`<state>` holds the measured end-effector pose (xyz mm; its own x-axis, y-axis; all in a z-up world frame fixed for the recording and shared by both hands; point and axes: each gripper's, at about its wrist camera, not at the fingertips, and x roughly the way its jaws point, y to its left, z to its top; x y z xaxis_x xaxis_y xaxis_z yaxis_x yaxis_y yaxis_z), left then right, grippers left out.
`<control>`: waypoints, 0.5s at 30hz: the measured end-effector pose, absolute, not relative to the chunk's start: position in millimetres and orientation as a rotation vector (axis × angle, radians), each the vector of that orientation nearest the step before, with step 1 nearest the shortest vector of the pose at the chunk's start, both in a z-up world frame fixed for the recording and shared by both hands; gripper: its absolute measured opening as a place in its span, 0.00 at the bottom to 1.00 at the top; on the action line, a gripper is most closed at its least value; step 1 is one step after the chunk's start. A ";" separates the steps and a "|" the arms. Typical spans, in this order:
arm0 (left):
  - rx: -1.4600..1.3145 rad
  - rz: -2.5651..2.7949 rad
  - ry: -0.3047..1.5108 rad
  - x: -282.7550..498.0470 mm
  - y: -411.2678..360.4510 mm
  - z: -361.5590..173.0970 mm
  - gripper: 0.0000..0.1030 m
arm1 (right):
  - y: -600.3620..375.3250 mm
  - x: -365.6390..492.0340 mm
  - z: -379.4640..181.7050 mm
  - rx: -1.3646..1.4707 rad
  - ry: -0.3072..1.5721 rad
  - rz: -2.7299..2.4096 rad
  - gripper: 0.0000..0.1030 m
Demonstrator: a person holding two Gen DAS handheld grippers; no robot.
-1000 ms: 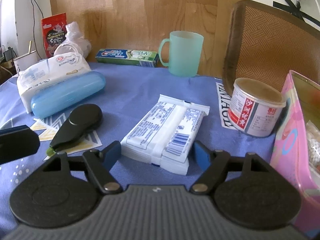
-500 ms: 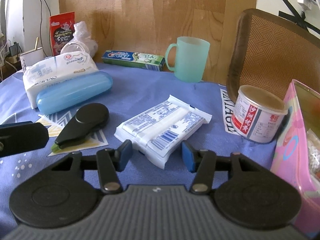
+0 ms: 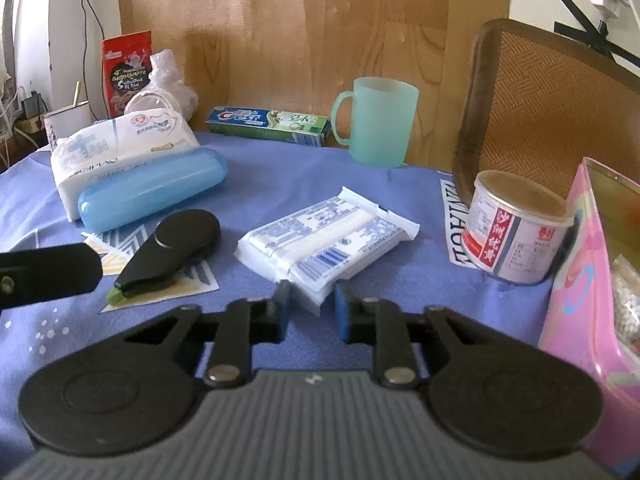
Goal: Organize soft objects
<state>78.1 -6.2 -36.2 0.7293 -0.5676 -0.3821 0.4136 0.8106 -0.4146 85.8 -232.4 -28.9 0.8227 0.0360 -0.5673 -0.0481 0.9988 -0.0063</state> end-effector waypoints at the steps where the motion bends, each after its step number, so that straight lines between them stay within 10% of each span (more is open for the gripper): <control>1: -0.313 -0.550 0.520 78.1 -6.3 -36.0 0.88 | -232.1 86.1 -28.9 -0.023 0.603 0.045 0.22; 15: -0.320 -0.549 0.540 80.7 -6.7 -37.2 0.89 | -231.1 84.9 -28.7 -0.040 0.599 0.042 0.10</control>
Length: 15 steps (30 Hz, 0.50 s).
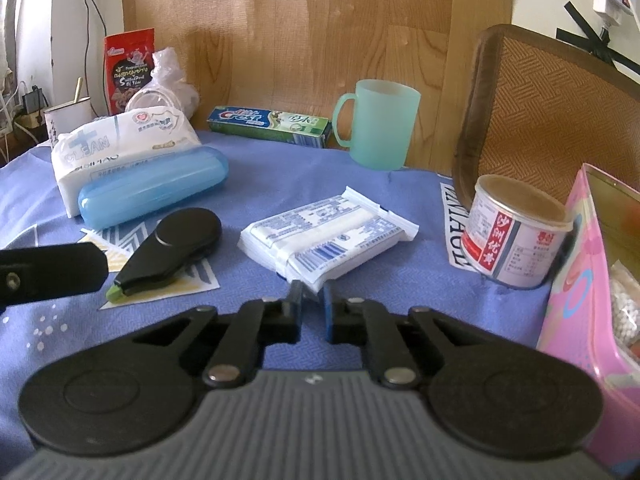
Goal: Organize soft objects
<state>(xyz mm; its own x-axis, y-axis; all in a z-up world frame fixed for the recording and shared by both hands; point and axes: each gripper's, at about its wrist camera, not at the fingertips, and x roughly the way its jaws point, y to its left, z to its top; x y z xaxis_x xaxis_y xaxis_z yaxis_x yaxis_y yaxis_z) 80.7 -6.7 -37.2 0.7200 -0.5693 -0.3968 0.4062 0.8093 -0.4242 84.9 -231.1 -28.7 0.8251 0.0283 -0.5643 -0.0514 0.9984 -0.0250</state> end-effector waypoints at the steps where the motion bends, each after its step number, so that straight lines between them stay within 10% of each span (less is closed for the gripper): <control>1: -0.322 -0.549 0.543 81.1 -6.6 -37.2 0.89 | -231.1 84.6 -28.8 -0.041 0.599 0.042 0.10; 15: -0.327 -0.545 0.561 83.1 -7.3 -37.9 0.89 | -232.4 84.5 -28.6 -0.033 0.598 0.042 0.10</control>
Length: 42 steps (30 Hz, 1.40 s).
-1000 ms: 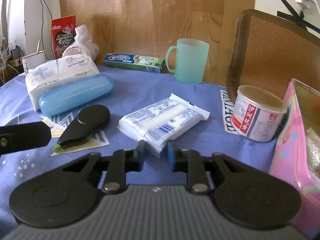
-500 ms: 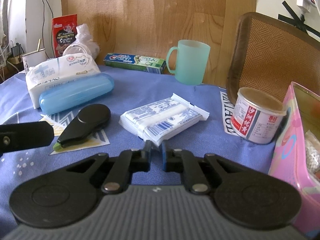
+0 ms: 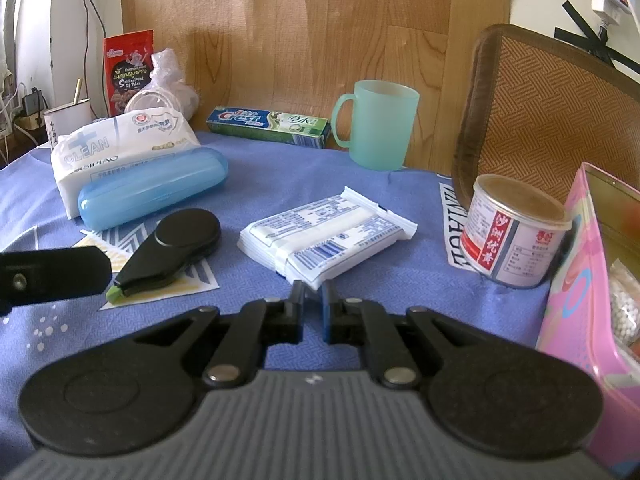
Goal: Organize soft objects
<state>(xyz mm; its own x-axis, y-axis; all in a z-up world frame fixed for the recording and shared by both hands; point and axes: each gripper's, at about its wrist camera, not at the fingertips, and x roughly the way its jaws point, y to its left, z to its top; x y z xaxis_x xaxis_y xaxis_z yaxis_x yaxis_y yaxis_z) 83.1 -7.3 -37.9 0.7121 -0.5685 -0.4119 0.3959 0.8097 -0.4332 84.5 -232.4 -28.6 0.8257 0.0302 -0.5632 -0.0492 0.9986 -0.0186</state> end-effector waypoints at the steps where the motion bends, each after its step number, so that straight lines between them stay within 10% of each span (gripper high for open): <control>1: -0.327 -0.545 0.561 83.1 -7.4 -38.0 0.89 | -232.6 84.3 -28.5 -0.032 0.597 0.041 0.10; 42: -0.329 -0.529 0.582 86.0 -7.0 -41.2 0.89 | -236.1 28.7 -17.0 -0.038 0.538 0.031 0.09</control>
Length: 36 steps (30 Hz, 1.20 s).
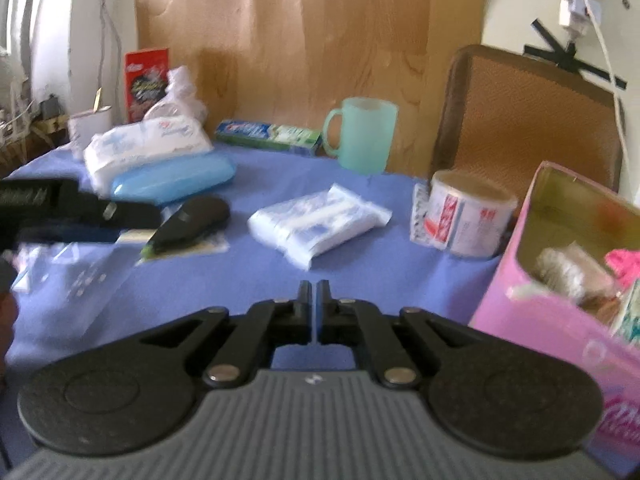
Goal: Organize soft objects
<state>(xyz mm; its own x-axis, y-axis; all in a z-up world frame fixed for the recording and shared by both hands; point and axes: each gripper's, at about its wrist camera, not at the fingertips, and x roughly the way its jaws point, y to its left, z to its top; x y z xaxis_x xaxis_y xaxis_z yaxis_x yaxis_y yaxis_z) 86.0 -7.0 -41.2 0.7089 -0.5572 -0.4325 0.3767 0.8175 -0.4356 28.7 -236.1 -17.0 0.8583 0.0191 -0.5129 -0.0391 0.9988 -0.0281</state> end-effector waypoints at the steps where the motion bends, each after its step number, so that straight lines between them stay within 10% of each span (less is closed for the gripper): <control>1: -0.330 -0.526 0.581 86.0 -6.6 -40.9 0.89 | -237.3 34.9 -15.3 -0.022 0.542 0.037 0.10; 6: -0.341 -0.520 0.575 85.6 -4.5 -40.6 0.91 | -240.5 73.1 -20.5 0.060 0.596 0.084 0.38; 10: -0.341 -0.519 0.579 86.1 -4.9 -40.7 0.91 | -243.2 85.8 -28.0 0.106 0.641 0.083 0.04; 25: -0.324 -0.617 0.632 88.6 -12.4 -39.8 0.91 | -277.2 -78.9 -14.5 0.107 0.627 0.222 0.04; 28: -0.327 -0.730 0.663 78.2 -27.1 -33.0 0.90 | -282.2 -93.8 -14.7 0.075 0.604 0.189 0.23; 30: -0.298 -0.827 0.672 66.7 -48.0 -25.2 0.90 | -287.5 -90.3 -13.7 0.098 0.580 0.184 0.59; 36: -0.152 -0.907 0.759 54.3 -105.0 -26.7 0.84 | -269.9 -51.4 -17.7 0.017 0.559 0.217 0.68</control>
